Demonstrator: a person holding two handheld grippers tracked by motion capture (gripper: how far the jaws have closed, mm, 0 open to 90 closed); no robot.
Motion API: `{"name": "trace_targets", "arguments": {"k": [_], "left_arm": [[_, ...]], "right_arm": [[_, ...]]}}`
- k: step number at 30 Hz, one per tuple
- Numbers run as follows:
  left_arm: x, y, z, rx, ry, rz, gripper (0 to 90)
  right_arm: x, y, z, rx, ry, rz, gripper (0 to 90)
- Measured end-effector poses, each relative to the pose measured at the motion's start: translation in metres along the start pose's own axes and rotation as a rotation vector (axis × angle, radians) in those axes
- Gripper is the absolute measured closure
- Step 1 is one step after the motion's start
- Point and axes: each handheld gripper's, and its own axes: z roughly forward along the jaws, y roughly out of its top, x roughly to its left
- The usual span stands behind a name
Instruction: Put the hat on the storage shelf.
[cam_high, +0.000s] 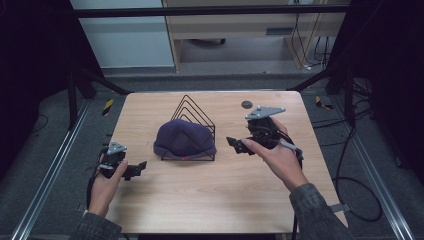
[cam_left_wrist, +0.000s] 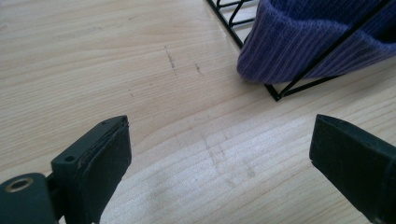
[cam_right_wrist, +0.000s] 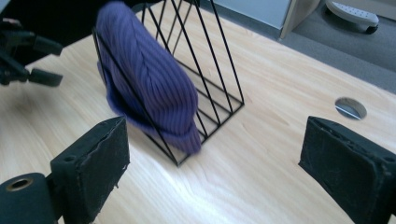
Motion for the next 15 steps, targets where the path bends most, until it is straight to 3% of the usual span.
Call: {"name": "trace_targets", "arguments": {"k": [6, 7, 11, 15], "left_arm": [[0.001, -0.003, 0.003, 0.028, 0.016, 0.014, 5.4], [0.001, -0.004, 0.004, 0.029, 0.016, 0.014, 5.1], [0.000, -0.004, 0.005, 0.032, 0.016, 0.019, 5.1], [0.000, -0.006, 0.007, 0.047, 0.015, 0.037, 5.1]], "right_arm": [[-0.012, -0.033, -0.013, 0.022, 0.000, 0.029, 7.5], [-0.016, -0.044, -0.017, 0.028, -0.012, 0.025, 8.2], [-0.022, -0.059, -0.023, 0.036, -0.041, 0.033, 10.9], [-0.031, -0.083, -0.029, 0.039, -0.056, 0.073, 11.5]]}}
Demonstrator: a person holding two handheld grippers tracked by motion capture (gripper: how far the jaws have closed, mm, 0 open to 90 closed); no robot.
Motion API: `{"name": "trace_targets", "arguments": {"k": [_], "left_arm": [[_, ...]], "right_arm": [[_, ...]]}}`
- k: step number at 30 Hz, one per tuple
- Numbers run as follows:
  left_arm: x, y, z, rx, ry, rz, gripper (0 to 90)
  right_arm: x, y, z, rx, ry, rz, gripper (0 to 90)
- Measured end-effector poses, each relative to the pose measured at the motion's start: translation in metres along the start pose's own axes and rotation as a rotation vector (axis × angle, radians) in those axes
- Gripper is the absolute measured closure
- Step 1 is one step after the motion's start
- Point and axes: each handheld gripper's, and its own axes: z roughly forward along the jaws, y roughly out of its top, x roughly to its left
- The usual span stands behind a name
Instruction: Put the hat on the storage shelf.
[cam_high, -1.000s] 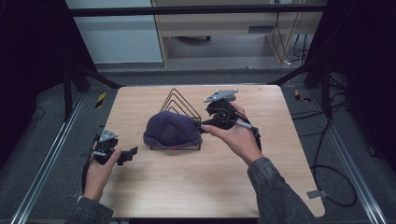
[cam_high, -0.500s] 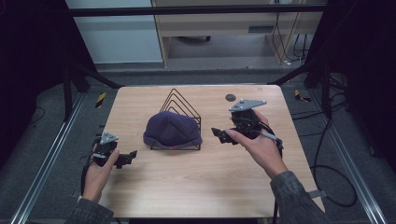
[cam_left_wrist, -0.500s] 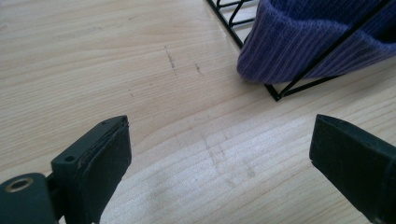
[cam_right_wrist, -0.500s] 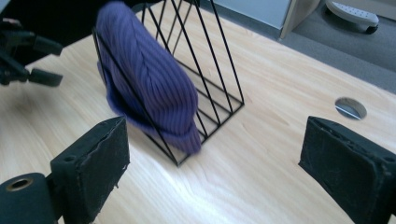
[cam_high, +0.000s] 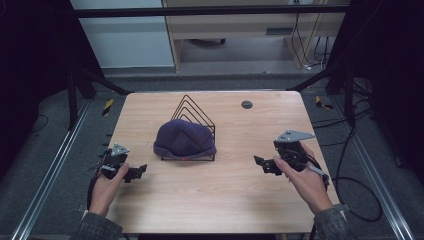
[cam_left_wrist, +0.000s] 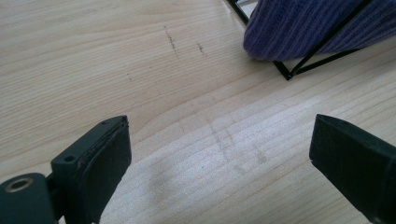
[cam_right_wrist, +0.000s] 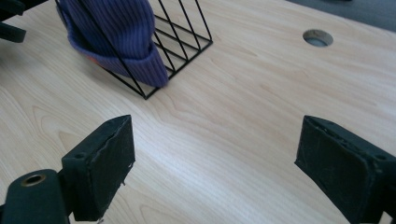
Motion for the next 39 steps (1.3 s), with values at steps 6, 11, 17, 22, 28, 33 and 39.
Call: {"name": "trace_targets", "arguments": {"k": [6, 11, 17, 22, 28, 33, 39], "left_arm": [[-0.002, -0.001, 0.002, 0.013, -0.002, 0.017, 5.1], [-0.001, -0.002, 0.003, 0.018, -0.003, 0.022, 5.1], [-0.002, -0.002, 0.004, 0.024, -0.006, 0.025, 5.1], [-0.002, -0.002, 0.005, 0.033, -0.008, 0.030, 5.0], [-0.003, -0.004, 0.009, 0.079, -0.009, 0.036, 4.9], [-0.003, -0.005, 0.010, 0.096, -0.008, 0.036, 4.8], [-0.003, -0.007, 0.015, 0.130, -0.016, 0.038, 4.9]], "right_arm": [[-0.010, -0.024, 0.001, 0.009, -0.032, 0.008, 12.4], [-0.021, -0.048, 0.005, 0.019, -0.052, 0.043, 13.0], [-0.031, -0.072, 0.013, 0.044, -0.074, 0.066, 13.2], [-0.034, -0.081, 0.017, 0.061, -0.083, 0.078, 13.2], [-0.031, -0.091, 0.028, 0.075, -0.075, 0.088, 13.0], [-0.028, -0.094, 0.035, 0.080, -0.069, 0.084, 12.6], [-0.026, -0.095, 0.047, 0.089, -0.071, 0.095, 12.1]]}}
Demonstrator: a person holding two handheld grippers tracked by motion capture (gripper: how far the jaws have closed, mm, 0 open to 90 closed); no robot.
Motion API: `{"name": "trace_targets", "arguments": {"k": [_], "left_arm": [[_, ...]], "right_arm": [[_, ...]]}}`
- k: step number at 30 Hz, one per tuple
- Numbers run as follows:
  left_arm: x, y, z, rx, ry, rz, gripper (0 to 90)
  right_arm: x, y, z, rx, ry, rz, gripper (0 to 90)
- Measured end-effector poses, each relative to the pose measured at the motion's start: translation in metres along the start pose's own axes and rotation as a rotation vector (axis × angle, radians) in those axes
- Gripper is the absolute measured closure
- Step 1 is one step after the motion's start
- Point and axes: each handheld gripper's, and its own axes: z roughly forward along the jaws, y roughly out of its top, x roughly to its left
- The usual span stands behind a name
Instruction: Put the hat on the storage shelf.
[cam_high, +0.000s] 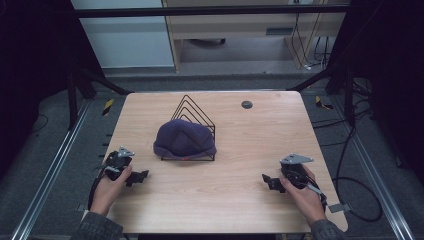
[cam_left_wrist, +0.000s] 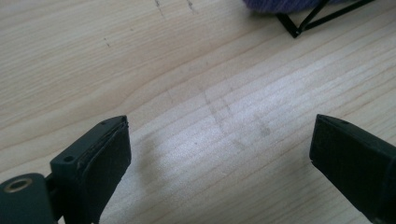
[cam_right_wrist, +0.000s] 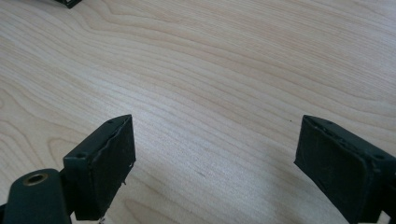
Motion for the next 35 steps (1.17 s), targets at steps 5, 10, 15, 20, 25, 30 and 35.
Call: {"name": "trace_targets", "arguments": {"k": [5, 10, 15, 20, 25, 30, 35], "left_arm": [[-0.001, -0.001, 0.004, 0.035, -0.005, 0.009, 5.0], [-0.001, -0.002, 0.006, 0.034, -0.024, -0.018, 2.8], [-0.002, -0.002, 0.007, 0.038, -0.025, -0.008, 1.4], [-0.002, -0.002, 0.007, 0.044, -0.028, -0.006, 0.0], [-0.002, -0.001, 0.007, 0.048, -0.029, 0.001, 0.0], [-0.002, -0.001, 0.008, 0.048, -0.030, 0.002, 0.0], [-0.002, -0.001, 0.008, 0.052, -0.034, 0.001, 0.0]], "right_arm": [[-0.002, 0.001, 0.005, -0.004, -0.023, 0.016, 11.7], [-0.003, 0.000, 0.008, 0.018, -0.036, 0.022, 10.8], [-0.002, -0.001, 0.011, 0.044, -0.037, 0.019, 10.4], [0.001, -0.004, 0.013, 0.055, -0.061, -0.001, 10.0], [0.003, -0.007, 0.014, 0.037, -0.082, -0.015, 8.1], [0.005, -0.011, 0.015, 0.007, -0.090, -0.008, 7.4], [0.005, -0.011, 0.015, 0.007, -0.089, -0.009, 7.4]]}}
